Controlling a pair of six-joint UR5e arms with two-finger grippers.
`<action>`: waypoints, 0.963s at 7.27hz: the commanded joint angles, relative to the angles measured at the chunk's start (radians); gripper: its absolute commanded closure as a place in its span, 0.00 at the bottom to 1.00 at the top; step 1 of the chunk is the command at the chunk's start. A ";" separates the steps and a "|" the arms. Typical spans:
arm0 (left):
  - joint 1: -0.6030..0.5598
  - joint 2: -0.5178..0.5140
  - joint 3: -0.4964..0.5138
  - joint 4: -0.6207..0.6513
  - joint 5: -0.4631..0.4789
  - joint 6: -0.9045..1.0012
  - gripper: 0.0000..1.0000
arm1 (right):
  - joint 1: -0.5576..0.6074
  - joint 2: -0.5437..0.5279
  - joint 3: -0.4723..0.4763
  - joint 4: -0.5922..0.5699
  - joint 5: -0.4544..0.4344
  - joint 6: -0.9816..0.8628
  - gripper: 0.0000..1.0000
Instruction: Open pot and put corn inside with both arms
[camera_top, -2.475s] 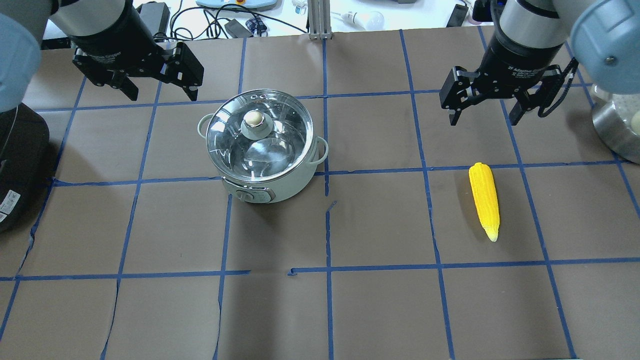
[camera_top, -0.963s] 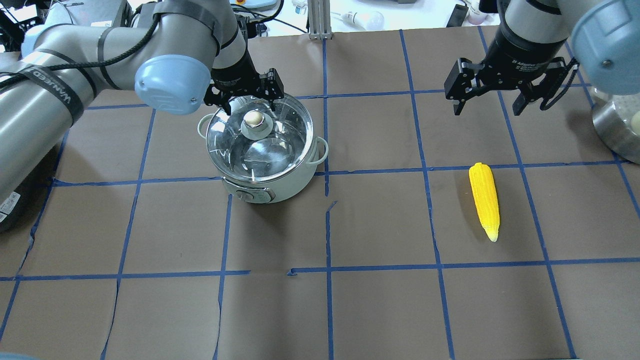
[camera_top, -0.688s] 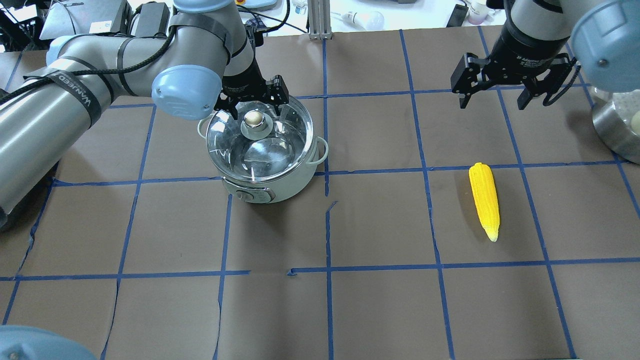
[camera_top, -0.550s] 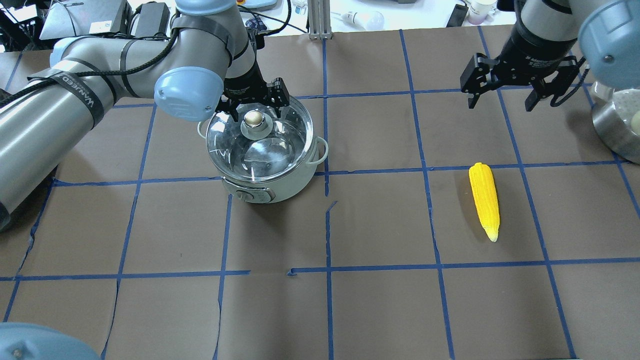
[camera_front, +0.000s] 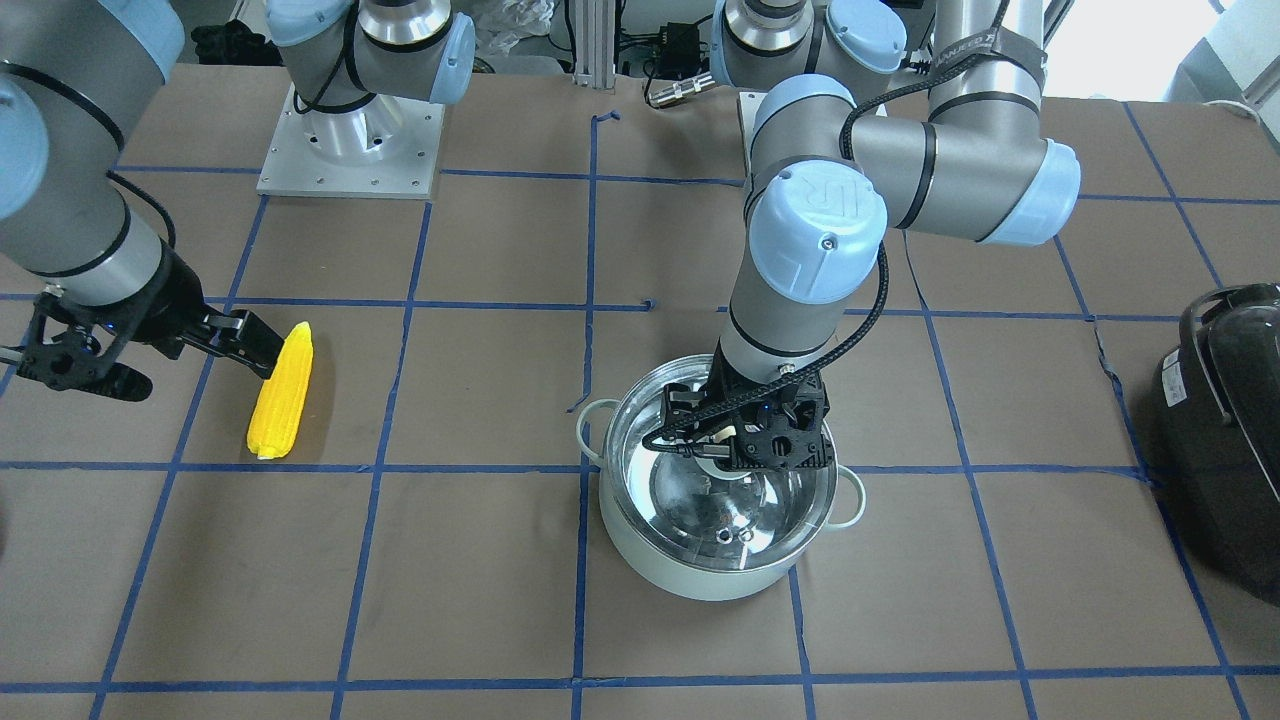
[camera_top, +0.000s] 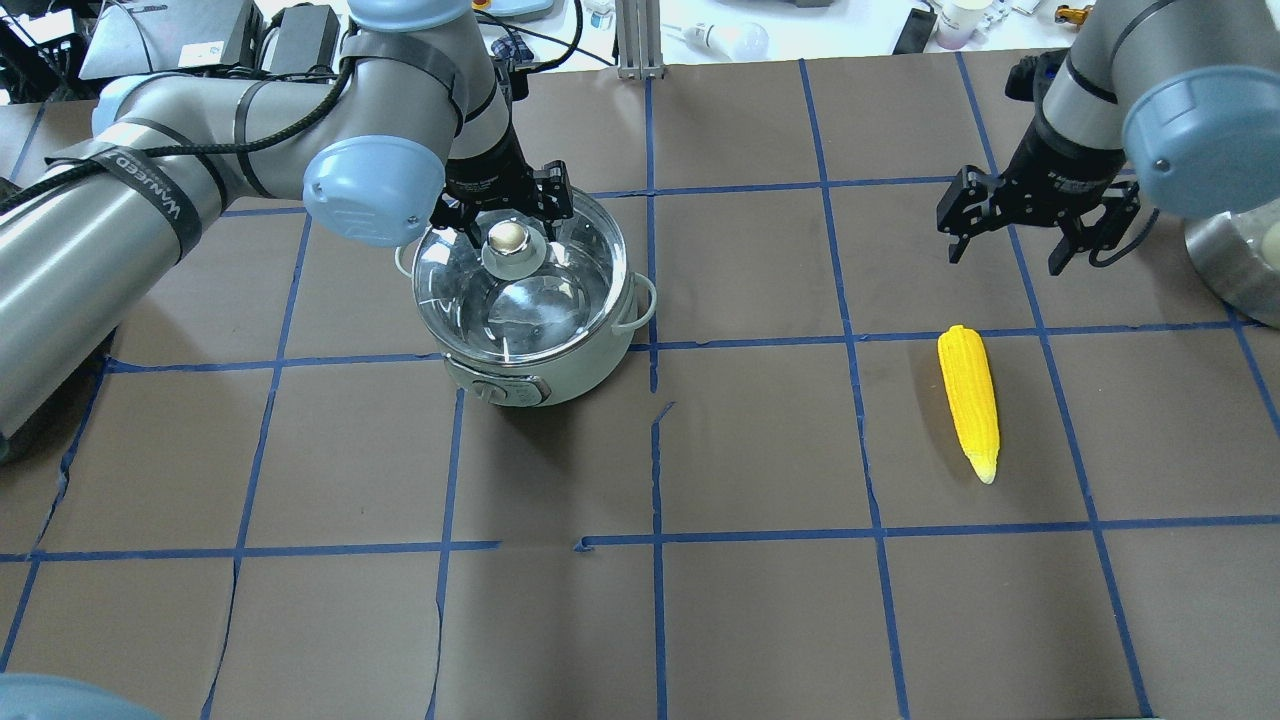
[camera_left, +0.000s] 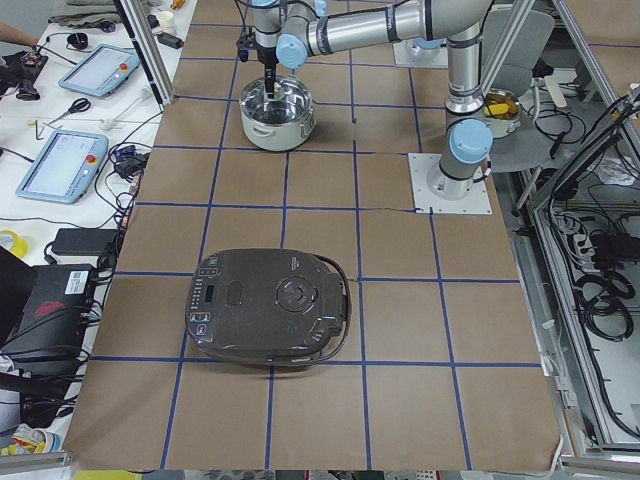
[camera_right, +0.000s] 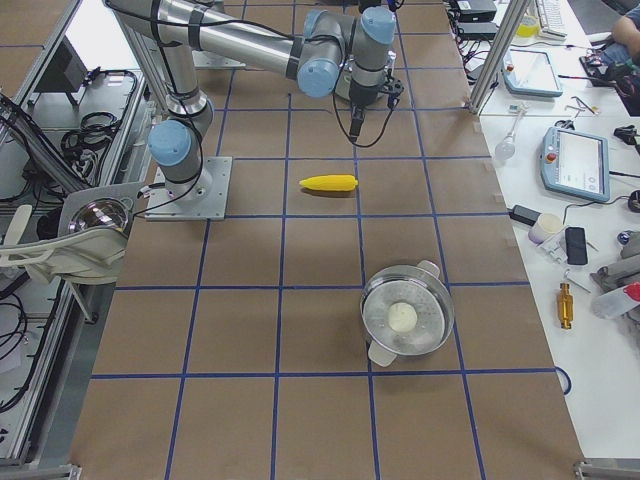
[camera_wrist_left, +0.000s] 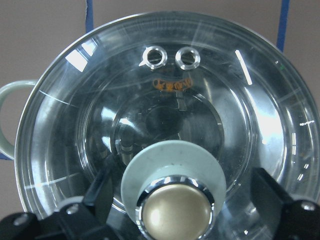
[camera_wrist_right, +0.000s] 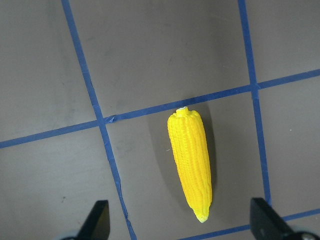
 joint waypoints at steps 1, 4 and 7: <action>0.000 -0.002 -0.001 -0.012 0.002 0.009 0.69 | -0.005 0.033 0.179 -0.216 0.001 -0.138 0.00; 0.006 0.045 0.033 -0.051 -0.007 0.009 0.86 | -0.008 0.056 0.263 -0.337 -0.005 -0.146 0.00; 0.129 0.116 0.154 -0.289 -0.006 0.131 0.90 | -0.023 0.110 0.267 -0.410 -0.028 -0.314 0.00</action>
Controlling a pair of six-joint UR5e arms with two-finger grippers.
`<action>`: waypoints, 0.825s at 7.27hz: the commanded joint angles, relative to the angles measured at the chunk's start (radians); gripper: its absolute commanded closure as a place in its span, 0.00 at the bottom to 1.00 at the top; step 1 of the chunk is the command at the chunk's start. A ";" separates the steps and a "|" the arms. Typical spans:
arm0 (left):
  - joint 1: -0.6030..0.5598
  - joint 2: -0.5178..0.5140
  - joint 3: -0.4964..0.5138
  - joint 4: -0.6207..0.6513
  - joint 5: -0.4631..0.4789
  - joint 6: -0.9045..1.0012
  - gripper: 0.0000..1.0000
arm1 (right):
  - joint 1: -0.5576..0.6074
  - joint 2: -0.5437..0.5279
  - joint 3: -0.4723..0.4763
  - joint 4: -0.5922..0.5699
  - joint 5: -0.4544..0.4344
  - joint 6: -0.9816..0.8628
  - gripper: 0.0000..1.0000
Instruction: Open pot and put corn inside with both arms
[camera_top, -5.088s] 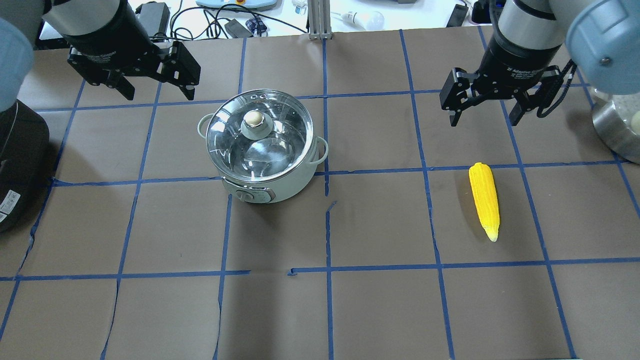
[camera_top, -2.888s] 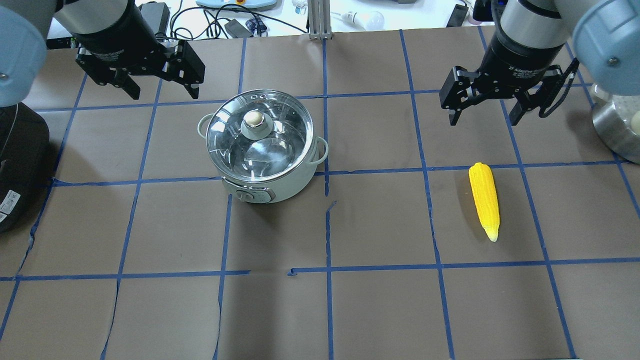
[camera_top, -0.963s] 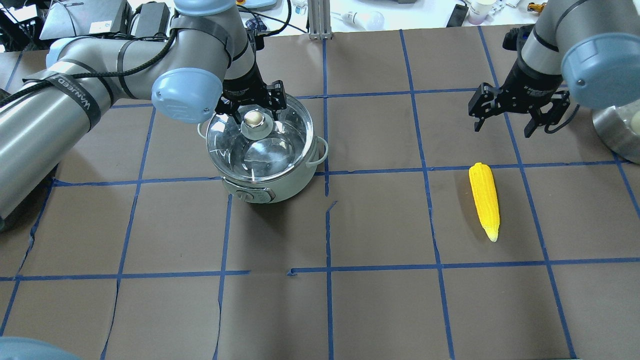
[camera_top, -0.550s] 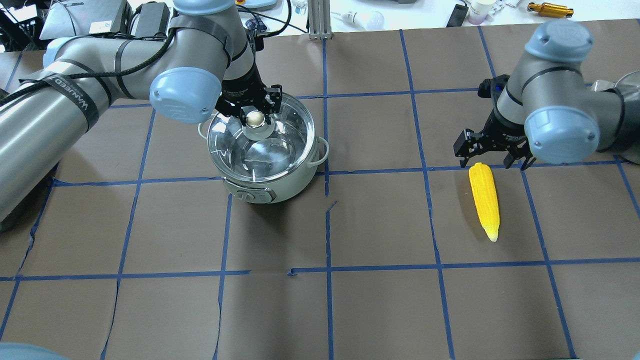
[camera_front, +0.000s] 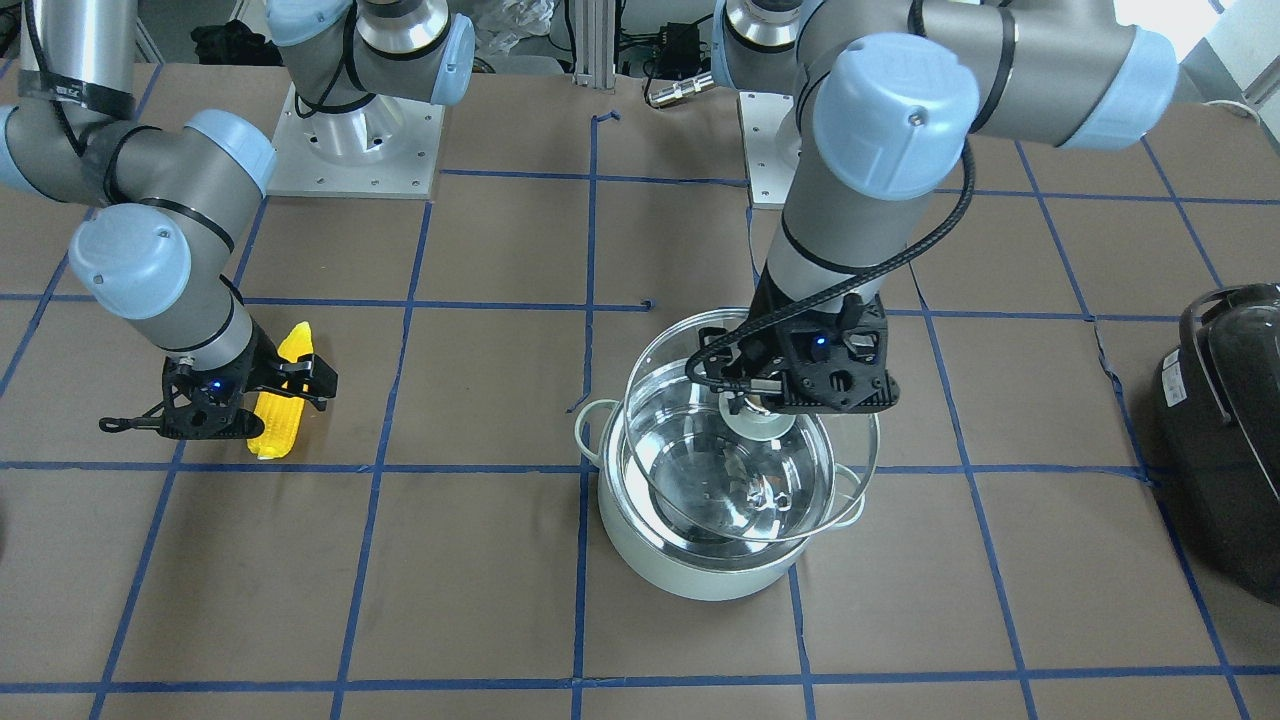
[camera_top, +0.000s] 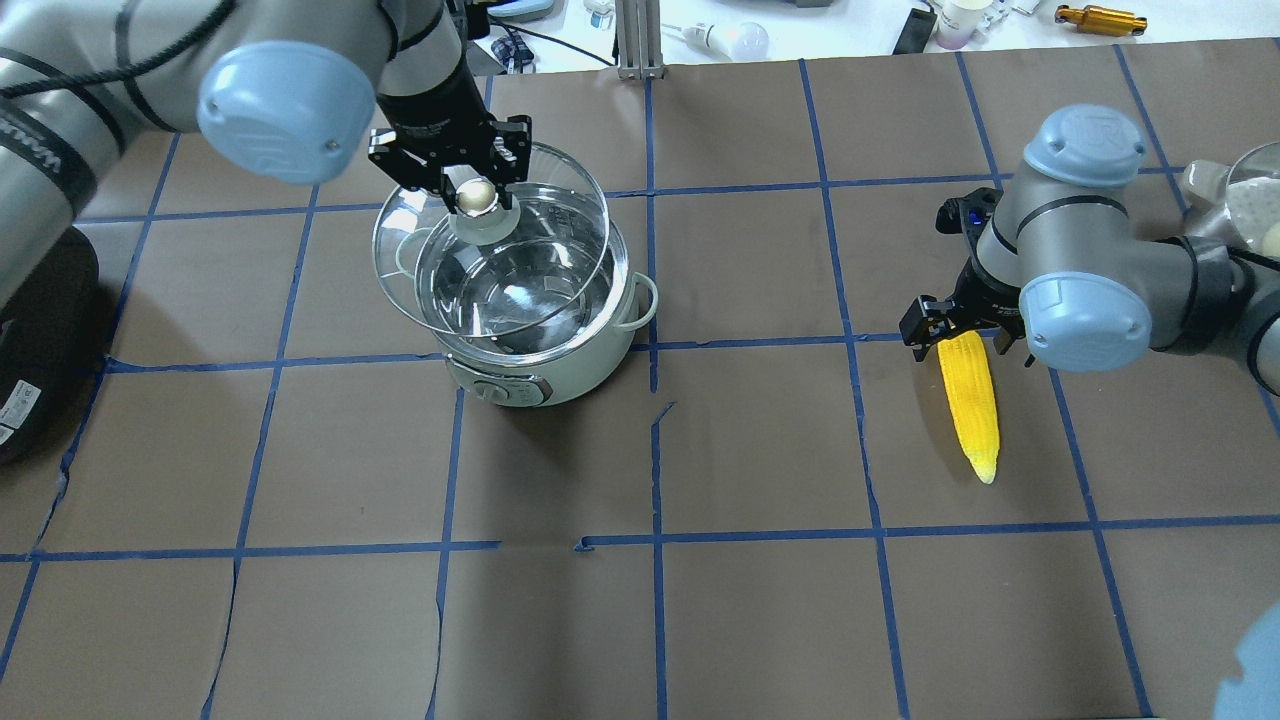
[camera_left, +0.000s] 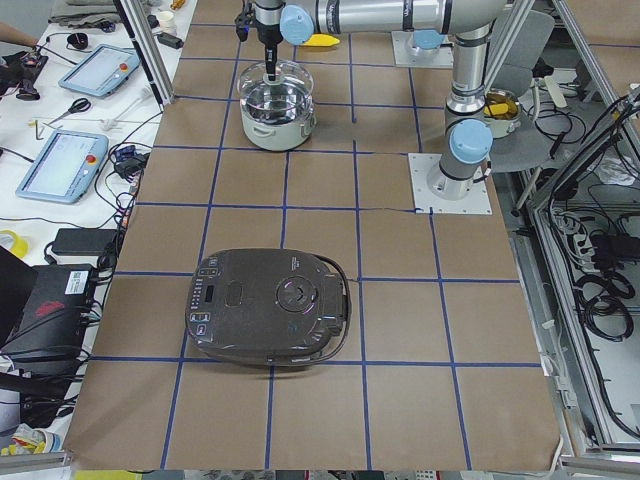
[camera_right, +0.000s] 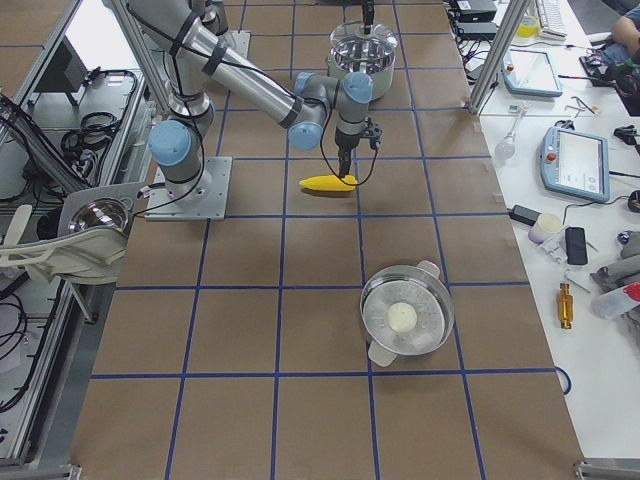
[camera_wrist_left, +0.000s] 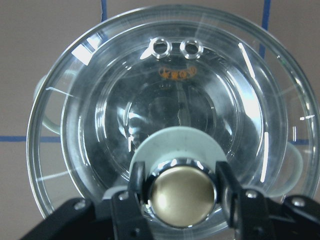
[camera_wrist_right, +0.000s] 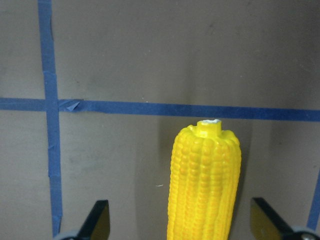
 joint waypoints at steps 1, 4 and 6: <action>0.159 0.026 0.012 -0.068 0.002 0.164 0.92 | -0.024 0.024 0.003 -0.019 -0.005 -0.047 0.00; 0.444 -0.019 -0.104 0.080 -0.001 0.416 0.97 | -0.058 0.047 0.020 -0.020 -0.004 -0.052 0.00; 0.500 -0.053 -0.269 0.314 0.005 0.451 0.99 | -0.057 0.057 0.022 -0.020 0.014 -0.020 0.02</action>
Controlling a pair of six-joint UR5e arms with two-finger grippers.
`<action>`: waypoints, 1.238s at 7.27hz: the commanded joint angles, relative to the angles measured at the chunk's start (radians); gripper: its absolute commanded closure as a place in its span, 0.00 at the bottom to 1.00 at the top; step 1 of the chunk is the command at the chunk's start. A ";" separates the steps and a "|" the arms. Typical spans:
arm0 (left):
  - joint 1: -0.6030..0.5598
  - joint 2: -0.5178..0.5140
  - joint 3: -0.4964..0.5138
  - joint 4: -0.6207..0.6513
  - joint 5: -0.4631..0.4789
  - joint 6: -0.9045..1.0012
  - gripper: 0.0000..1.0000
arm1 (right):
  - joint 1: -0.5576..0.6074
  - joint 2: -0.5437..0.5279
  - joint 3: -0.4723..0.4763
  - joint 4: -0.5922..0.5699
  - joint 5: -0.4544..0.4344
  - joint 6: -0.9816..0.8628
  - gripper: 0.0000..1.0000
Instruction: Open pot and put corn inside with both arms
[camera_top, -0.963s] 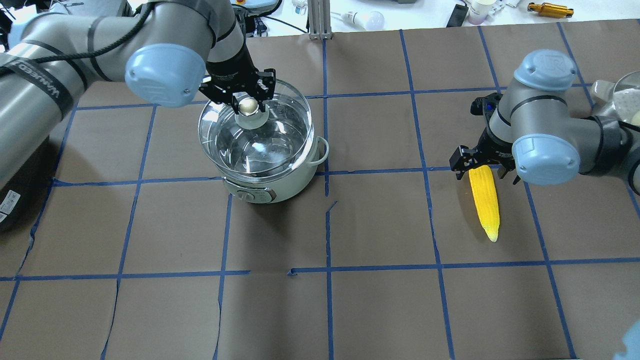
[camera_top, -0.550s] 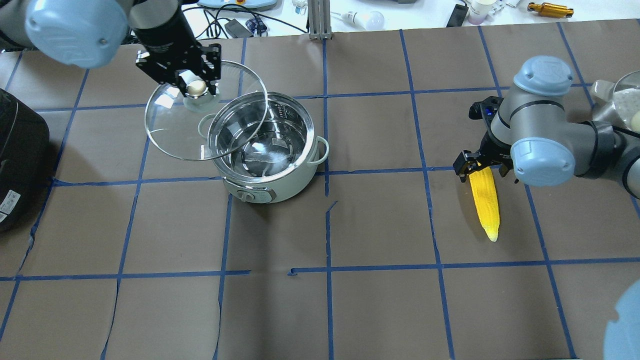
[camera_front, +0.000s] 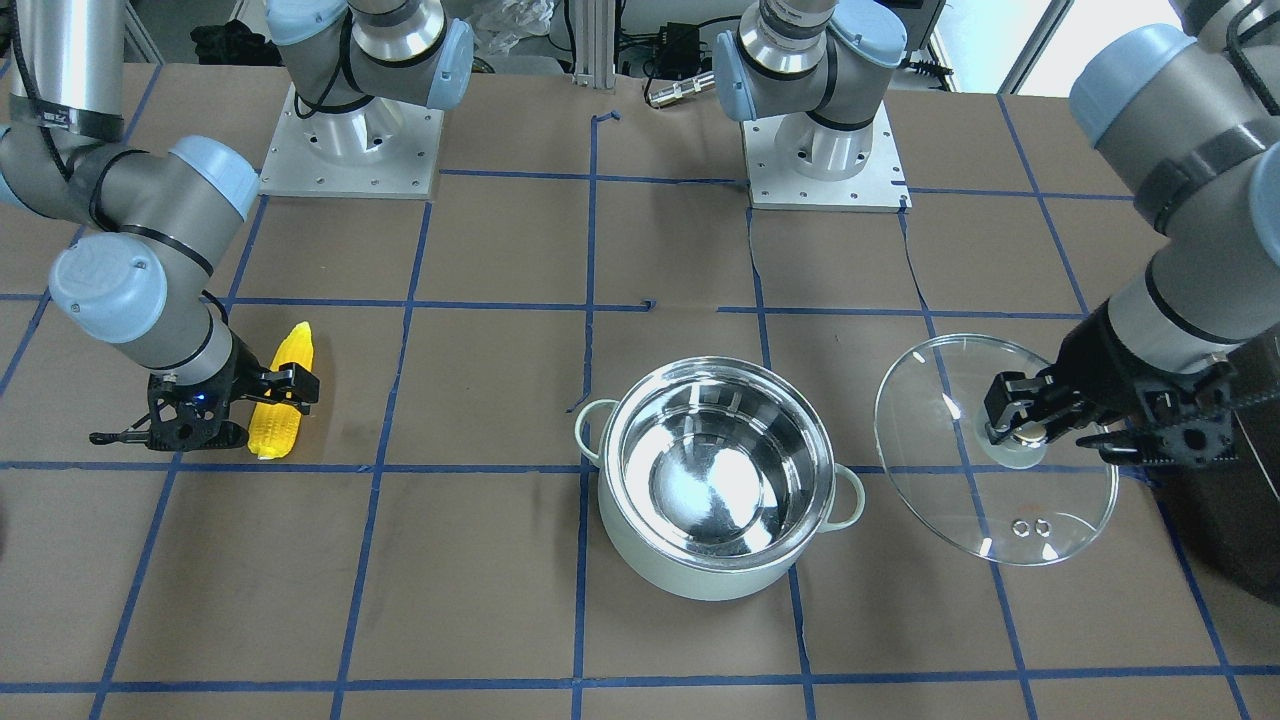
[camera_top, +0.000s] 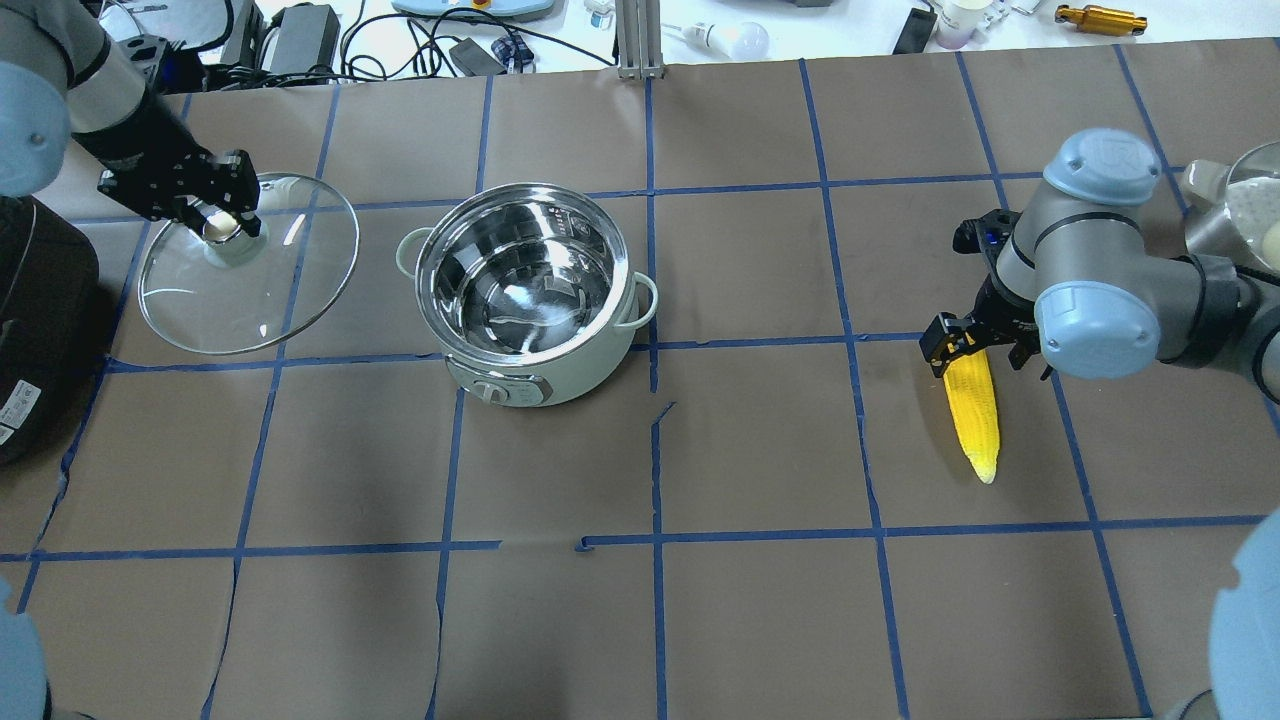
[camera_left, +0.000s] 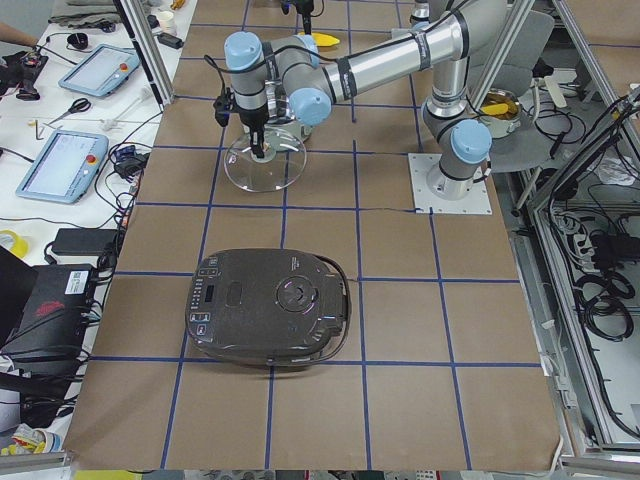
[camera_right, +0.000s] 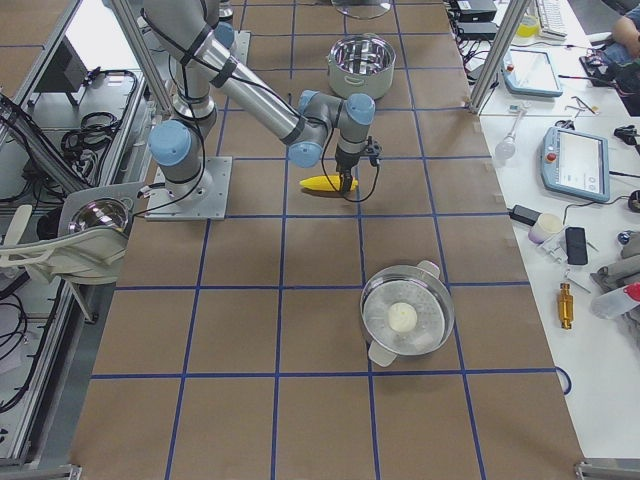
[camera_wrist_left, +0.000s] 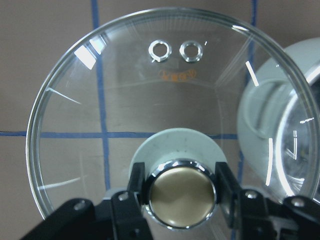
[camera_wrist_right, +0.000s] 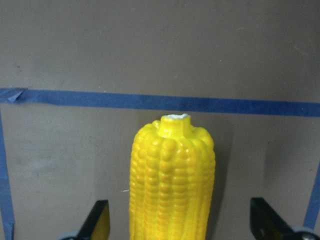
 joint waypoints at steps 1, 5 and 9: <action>0.084 -0.043 -0.172 0.249 0.002 0.129 0.99 | 0.000 0.039 -0.002 -0.008 0.012 0.018 0.08; 0.101 -0.075 -0.222 0.291 -0.001 0.171 1.00 | 0.000 0.034 -0.048 -0.018 0.001 0.076 1.00; 0.098 -0.084 -0.235 0.293 -0.011 0.176 1.00 | 0.085 -0.009 -0.271 0.178 0.000 0.156 1.00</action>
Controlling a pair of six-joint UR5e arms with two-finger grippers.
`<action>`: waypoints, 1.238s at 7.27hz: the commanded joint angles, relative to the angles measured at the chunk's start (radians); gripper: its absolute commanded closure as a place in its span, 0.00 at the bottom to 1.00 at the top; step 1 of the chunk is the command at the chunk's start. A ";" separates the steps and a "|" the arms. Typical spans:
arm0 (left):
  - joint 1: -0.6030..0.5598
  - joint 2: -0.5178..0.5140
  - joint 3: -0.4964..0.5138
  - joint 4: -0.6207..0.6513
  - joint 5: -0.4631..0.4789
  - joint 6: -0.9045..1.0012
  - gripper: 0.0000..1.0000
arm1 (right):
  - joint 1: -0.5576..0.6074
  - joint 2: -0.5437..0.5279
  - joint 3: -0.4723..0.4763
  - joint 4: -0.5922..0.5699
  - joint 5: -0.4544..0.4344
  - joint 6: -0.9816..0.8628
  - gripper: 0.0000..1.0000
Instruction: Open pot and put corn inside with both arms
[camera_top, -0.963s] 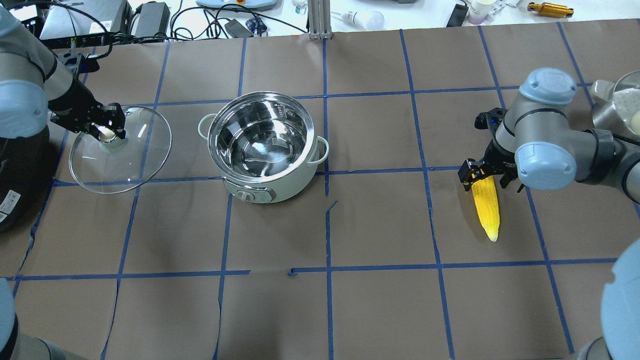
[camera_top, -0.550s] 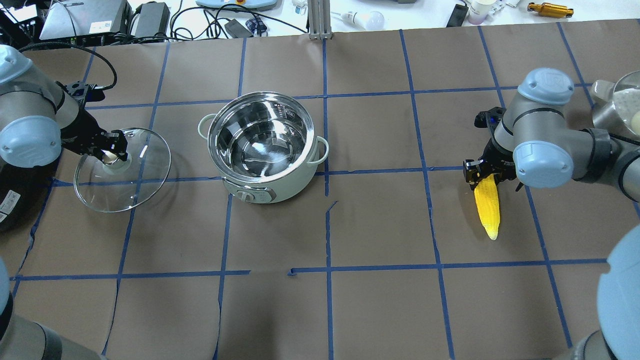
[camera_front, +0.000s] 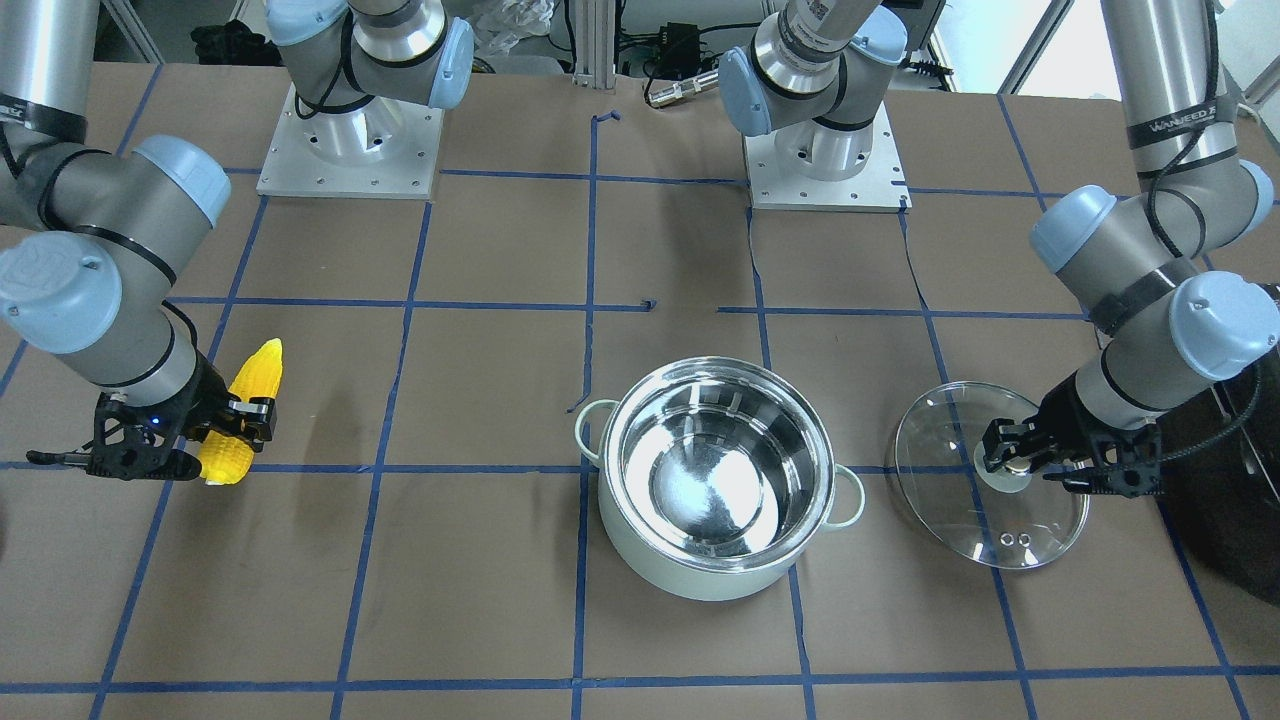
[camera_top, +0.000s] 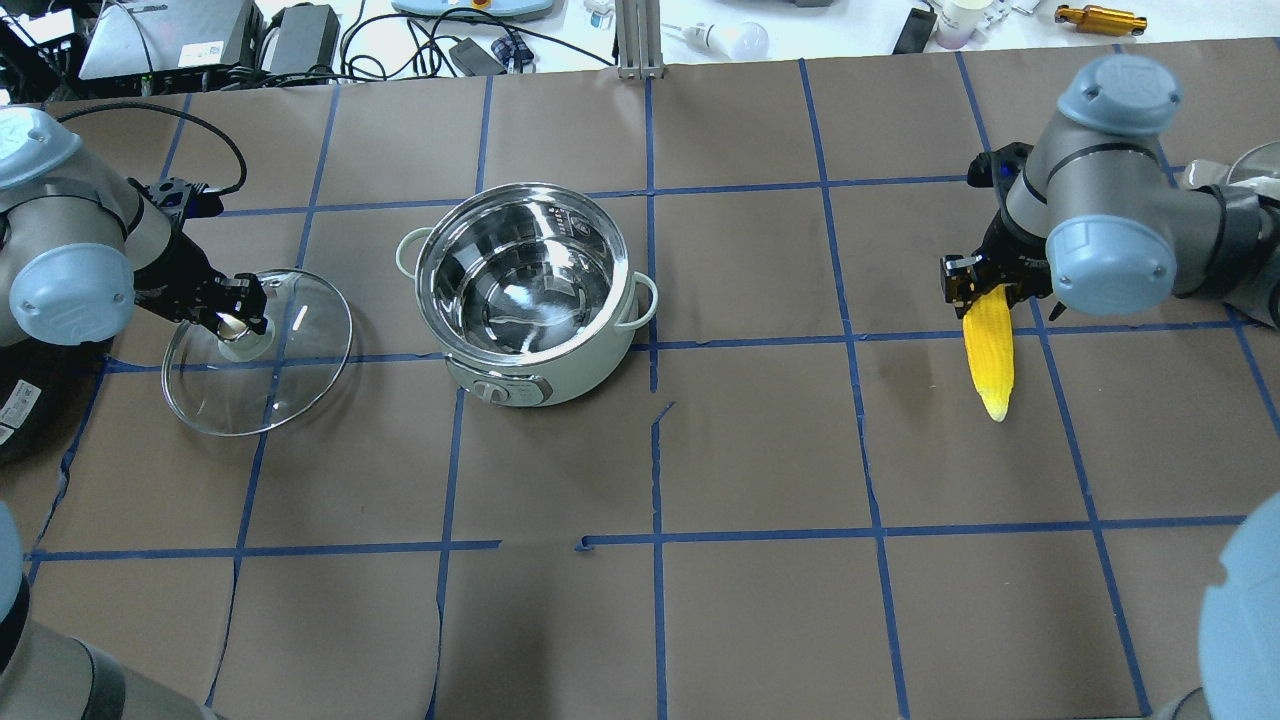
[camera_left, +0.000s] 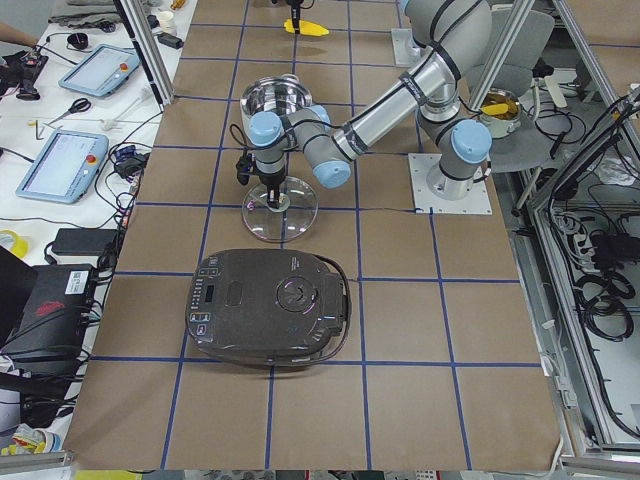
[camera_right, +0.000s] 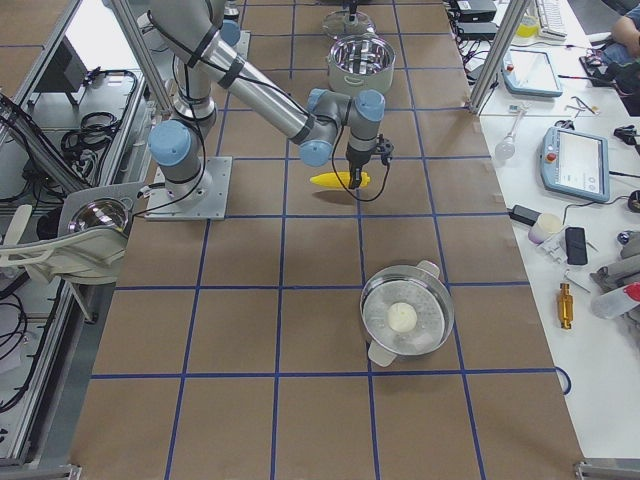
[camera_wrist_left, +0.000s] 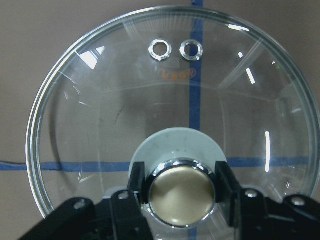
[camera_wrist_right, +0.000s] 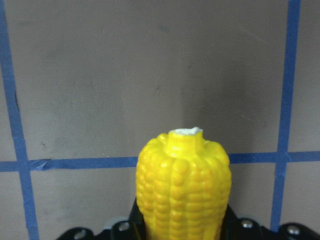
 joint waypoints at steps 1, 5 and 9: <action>-0.003 -0.003 -0.003 0.000 -0.005 0.003 1.00 | 0.138 -0.007 -0.215 0.218 0.013 0.206 1.00; -0.006 -0.008 -0.006 0.002 -0.005 0.008 1.00 | 0.478 0.158 -0.593 0.348 0.023 0.642 1.00; -0.006 -0.023 -0.003 0.003 -0.002 0.039 0.24 | 0.654 0.364 -0.824 0.347 0.070 0.847 1.00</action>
